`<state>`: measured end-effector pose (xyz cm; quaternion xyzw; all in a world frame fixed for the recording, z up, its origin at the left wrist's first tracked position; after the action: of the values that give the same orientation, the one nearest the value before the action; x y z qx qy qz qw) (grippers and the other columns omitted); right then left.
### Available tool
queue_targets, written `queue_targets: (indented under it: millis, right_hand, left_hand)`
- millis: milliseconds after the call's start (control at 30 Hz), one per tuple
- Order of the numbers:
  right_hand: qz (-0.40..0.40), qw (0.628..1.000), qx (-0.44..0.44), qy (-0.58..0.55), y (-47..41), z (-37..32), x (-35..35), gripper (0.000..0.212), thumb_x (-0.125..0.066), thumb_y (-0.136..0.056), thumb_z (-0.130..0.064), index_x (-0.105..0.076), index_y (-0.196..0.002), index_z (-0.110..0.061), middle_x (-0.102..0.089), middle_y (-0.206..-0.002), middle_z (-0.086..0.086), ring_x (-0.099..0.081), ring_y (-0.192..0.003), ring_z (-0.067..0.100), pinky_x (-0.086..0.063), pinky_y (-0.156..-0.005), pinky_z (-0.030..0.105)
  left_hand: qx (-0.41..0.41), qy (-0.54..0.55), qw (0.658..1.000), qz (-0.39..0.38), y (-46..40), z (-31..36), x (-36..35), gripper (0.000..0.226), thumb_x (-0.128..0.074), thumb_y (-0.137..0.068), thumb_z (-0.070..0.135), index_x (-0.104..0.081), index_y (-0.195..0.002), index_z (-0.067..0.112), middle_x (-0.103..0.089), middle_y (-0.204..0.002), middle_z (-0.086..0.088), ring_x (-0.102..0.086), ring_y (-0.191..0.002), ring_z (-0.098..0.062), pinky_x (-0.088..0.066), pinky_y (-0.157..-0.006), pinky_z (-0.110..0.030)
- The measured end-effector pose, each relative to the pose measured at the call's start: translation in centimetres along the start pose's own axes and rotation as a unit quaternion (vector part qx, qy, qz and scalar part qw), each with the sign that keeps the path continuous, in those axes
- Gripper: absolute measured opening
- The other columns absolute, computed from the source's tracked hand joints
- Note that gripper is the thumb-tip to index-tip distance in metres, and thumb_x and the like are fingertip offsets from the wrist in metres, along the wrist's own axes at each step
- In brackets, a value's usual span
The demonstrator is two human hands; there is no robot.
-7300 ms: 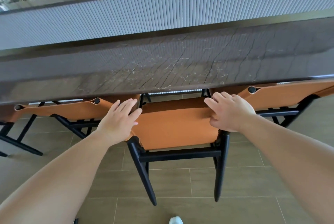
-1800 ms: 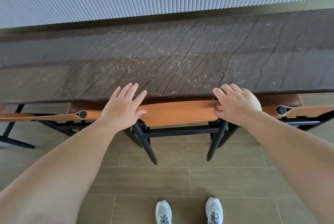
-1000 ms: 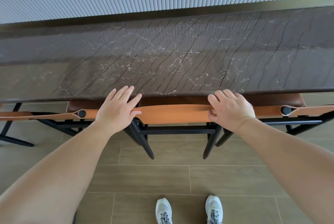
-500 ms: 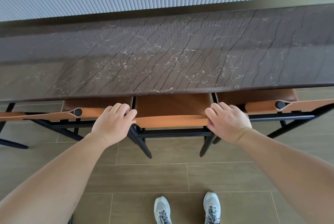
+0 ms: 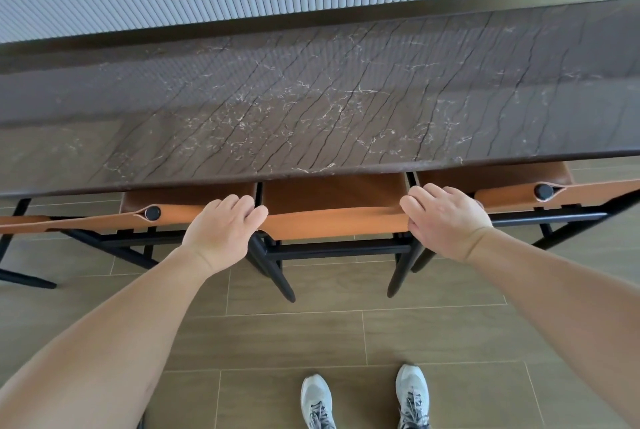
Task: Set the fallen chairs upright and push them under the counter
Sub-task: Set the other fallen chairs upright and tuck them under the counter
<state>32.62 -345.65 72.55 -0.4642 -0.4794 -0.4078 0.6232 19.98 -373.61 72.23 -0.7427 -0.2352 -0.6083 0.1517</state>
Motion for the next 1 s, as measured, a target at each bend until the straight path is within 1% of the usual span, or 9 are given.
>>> queue_targets:
  millis: [100,167,267,400,500,600,667,833,1000]
  right_hand:
    - [-0.009,1.000,-0.002,0.001,0.4,0.2,-0.3,0.020,-0.071,-0.072,-0.007,-0.053,-0.080,-0.010,-0.051,-0.074,0.006,-0.049,-0.059,0.027,-0.041,-0.046,0.037]
    - [-0.018,1.000,-0.004,0.003,1.1,0.4,-0.7,0.021,-0.072,-0.071,-0.006,-0.053,-0.079,-0.010,-0.052,-0.074,0.006,-0.049,-0.059,0.027,-0.040,-0.046,0.037]
    - [-0.035,0.999,-0.005,0.008,1.9,0.9,-1.4,0.021,-0.073,-0.069,-0.007,-0.055,-0.079,-0.010,-0.052,-0.074,0.006,-0.051,-0.060,0.027,-0.042,-0.047,0.038]
    - [-0.050,0.998,-0.029,0.003,1.9,2.7,-1.7,0.023,-0.076,-0.070,-0.013,-0.056,-0.080,-0.010,-0.053,-0.074,0.007,-0.052,-0.061,0.028,-0.043,-0.049,0.038]
    - [-0.057,0.998,-0.035,0.006,1.8,3.3,-2.0,0.022,-0.076,-0.070,-0.016,-0.056,-0.080,-0.010,-0.052,-0.074,0.007,-0.051,-0.061,0.029,-0.044,-0.048,0.038]
    - [-0.066,0.997,-0.044,0.014,1.8,3.9,-2.2,0.020,-0.072,-0.074,-0.018,-0.056,-0.082,-0.010,-0.052,-0.076,0.006,-0.051,-0.063,0.028,-0.044,-0.050,0.039]
    - [-0.066,0.996,-0.052,0.015,2.0,4.2,-2.2,0.019,-0.071,-0.074,-0.018,-0.056,-0.082,-0.011,-0.052,-0.076,0.006,-0.051,-0.063,0.029,-0.044,-0.051,0.039]
    - [-0.049,0.997,-0.061,-0.006,3.3,3.9,-2.4,0.023,-0.077,-0.068,-0.015,-0.057,-0.077,-0.010,-0.053,-0.071,0.008,-0.052,-0.058,0.031,-0.043,-0.046,0.037]
    - [-0.035,0.997,-0.065,-0.003,3.0,4.0,-2.2,0.024,-0.077,-0.067,-0.013,-0.055,-0.076,-0.009,-0.052,-0.070,0.010,-0.050,-0.057,0.033,-0.044,-0.046,0.038]
  left_hand:
    - [0.002,0.011,1.000,0.005,0.2,0.8,0.1,0.042,-0.077,-0.057,-0.008,-0.060,-0.093,0.007,-0.050,-0.074,-0.009,-0.044,-0.059,-0.025,-0.032,-0.047,-0.032]
    - [0.002,0.026,1.000,0.008,0.8,2.1,-0.4,0.042,-0.079,-0.056,-0.006,-0.059,-0.091,0.008,-0.049,-0.072,-0.008,-0.044,-0.058,-0.024,-0.028,-0.050,-0.030]
    - [0.002,0.040,0.999,0.013,1.3,3.9,-1.1,0.045,-0.080,-0.057,-0.005,-0.056,-0.091,0.010,-0.048,-0.071,-0.006,-0.042,-0.057,-0.024,-0.026,-0.052,-0.030]
    - [0.004,0.041,0.999,0.026,0.0,4.7,-0.8,0.055,-0.077,-0.053,-0.005,-0.047,-0.095,0.012,-0.048,-0.072,-0.007,-0.031,-0.061,-0.020,-0.025,-0.052,-0.030]
    - [0.010,0.035,0.999,0.026,-0.5,4.9,-0.8,0.057,-0.075,-0.053,-0.006,-0.043,-0.096,0.013,-0.047,-0.073,-0.007,-0.035,-0.060,-0.022,-0.025,-0.052,-0.030]
    - [0.009,0.028,0.999,0.034,-0.8,5.2,-0.7,0.057,-0.075,-0.052,-0.006,-0.042,-0.095,0.014,-0.046,-0.072,-0.006,-0.025,-0.064,-0.019,-0.023,-0.053,-0.030]
    - [0.008,0.025,0.999,0.035,-1.0,5.4,-0.7,0.059,-0.076,-0.051,-0.006,-0.042,-0.094,0.014,-0.046,-0.072,-0.006,-0.023,-0.066,-0.018,-0.023,-0.053,-0.030]
    - [-0.008,0.041,0.999,0.022,-0.5,6.1,-1.4,0.055,-0.075,-0.055,-0.007,-0.044,-0.095,0.015,-0.047,-0.073,-0.004,-0.039,-0.060,-0.021,-0.027,-0.052,-0.029]
    - [-0.009,0.035,0.999,0.032,-0.8,5.7,-1.2,0.051,-0.074,-0.054,-0.008,-0.051,-0.095,0.013,-0.048,-0.074,-0.005,-0.042,-0.060,-0.023,-0.028,-0.051,-0.029]
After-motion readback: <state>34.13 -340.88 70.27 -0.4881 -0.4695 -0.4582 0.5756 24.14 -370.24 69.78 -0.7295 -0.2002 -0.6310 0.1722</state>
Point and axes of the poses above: each hand's wrist, its own y-axis away from the middle knuckle, its own x-axis out of the back of the hand, z = x × y, the point moved 7 cm from there along -y, towards the middle knuckle
